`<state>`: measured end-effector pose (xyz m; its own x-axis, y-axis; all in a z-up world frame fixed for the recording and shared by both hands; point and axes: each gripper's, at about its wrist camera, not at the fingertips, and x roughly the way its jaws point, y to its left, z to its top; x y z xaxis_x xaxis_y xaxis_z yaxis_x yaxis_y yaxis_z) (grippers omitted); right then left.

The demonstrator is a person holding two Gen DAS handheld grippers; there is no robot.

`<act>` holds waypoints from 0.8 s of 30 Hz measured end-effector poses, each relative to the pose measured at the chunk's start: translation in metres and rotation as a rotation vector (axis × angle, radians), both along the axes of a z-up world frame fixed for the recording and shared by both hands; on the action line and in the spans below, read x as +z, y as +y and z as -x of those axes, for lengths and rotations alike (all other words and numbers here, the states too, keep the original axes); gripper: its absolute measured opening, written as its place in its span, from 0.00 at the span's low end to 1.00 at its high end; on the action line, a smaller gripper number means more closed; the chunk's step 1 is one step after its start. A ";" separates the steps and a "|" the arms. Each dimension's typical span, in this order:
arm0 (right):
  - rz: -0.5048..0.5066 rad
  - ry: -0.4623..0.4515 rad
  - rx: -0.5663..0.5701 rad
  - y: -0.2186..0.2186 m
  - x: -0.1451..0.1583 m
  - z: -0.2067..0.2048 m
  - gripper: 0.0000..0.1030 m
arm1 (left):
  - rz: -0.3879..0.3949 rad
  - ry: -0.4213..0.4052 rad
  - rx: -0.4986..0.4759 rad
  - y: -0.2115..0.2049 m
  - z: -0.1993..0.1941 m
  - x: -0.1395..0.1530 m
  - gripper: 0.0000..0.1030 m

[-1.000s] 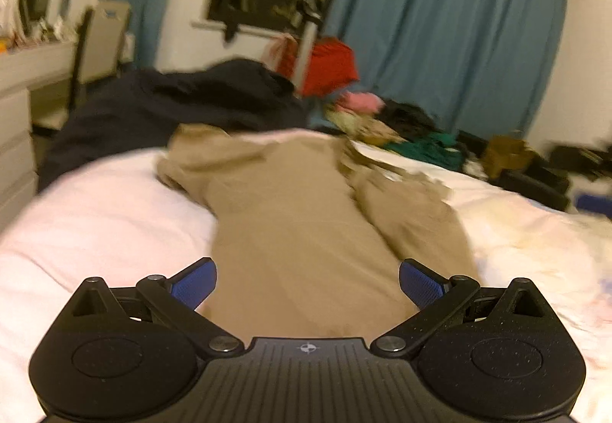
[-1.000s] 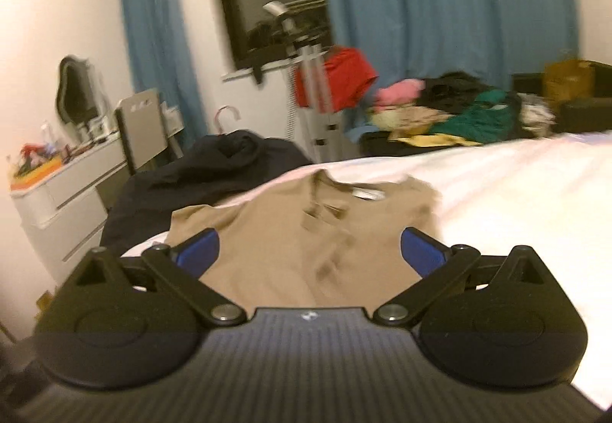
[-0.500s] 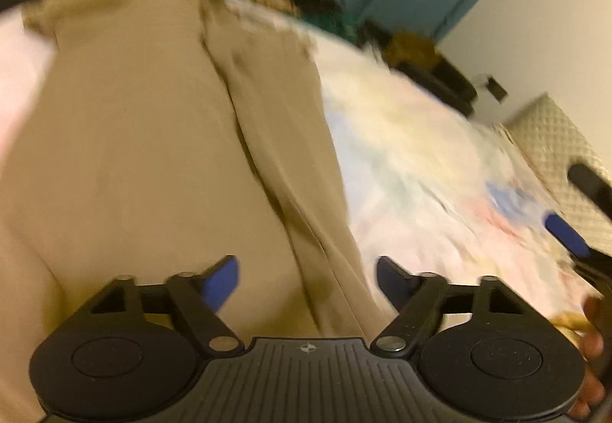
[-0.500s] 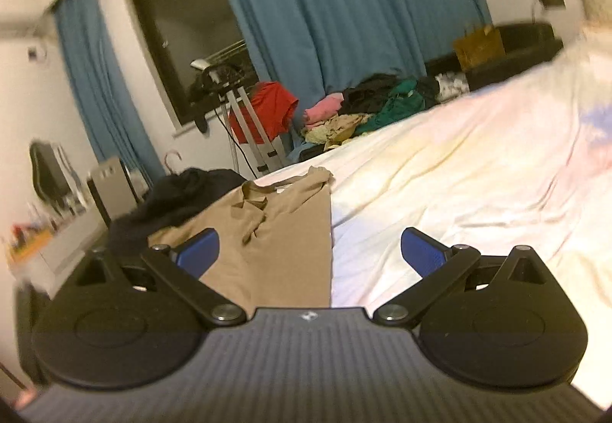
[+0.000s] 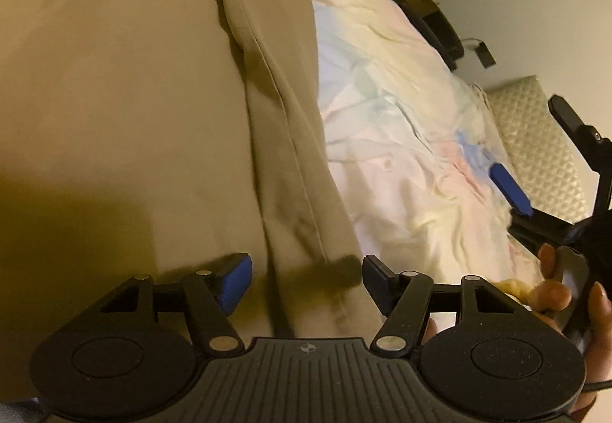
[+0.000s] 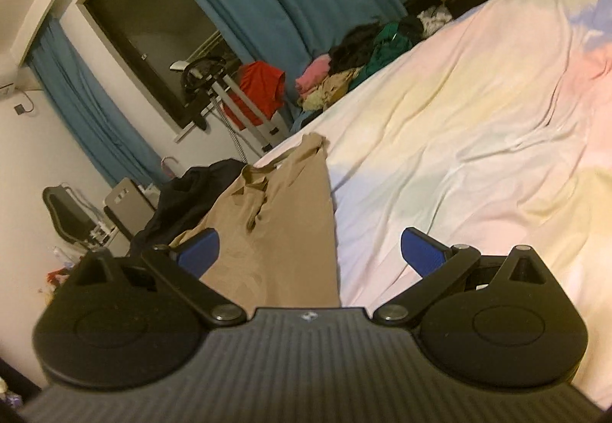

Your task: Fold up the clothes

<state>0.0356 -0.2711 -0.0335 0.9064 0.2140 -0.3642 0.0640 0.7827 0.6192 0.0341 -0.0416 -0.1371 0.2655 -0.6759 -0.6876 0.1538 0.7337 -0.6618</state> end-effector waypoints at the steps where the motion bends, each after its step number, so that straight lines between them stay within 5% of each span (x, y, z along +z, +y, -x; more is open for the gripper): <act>1: 0.000 0.006 0.010 0.001 -0.001 -0.001 1.00 | -0.017 -0.004 -0.007 -0.002 0.000 -0.001 0.59; 4: -0.007 0.029 0.030 0.003 -0.004 -0.005 1.00 | -0.056 -0.006 -0.031 -0.009 -0.002 -0.002 0.11; 5: -0.012 0.030 0.032 0.003 -0.004 -0.004 1.00 | -0.054 -0.001 -0.037 -0.010 -0.003 -0.001 0.08; 15: -0.016 0.048 0.037 0.001 -0.005 -0.001 1.00 | 0.008 -0.057 -0.002 0.031 0.003 0.044 0.05; 21: 0.037 0.061 0.048 0.008 -0.004 -0.001 1.00 | -0.189 -0.033 0.061 0.053 0.006 0.025 0.05; 24: 0.069 0.066 0.054 0.012 -0.003 -0.001 1.00 | -0.219 -0.051 0.065 0.051 0.006 0.027 0.06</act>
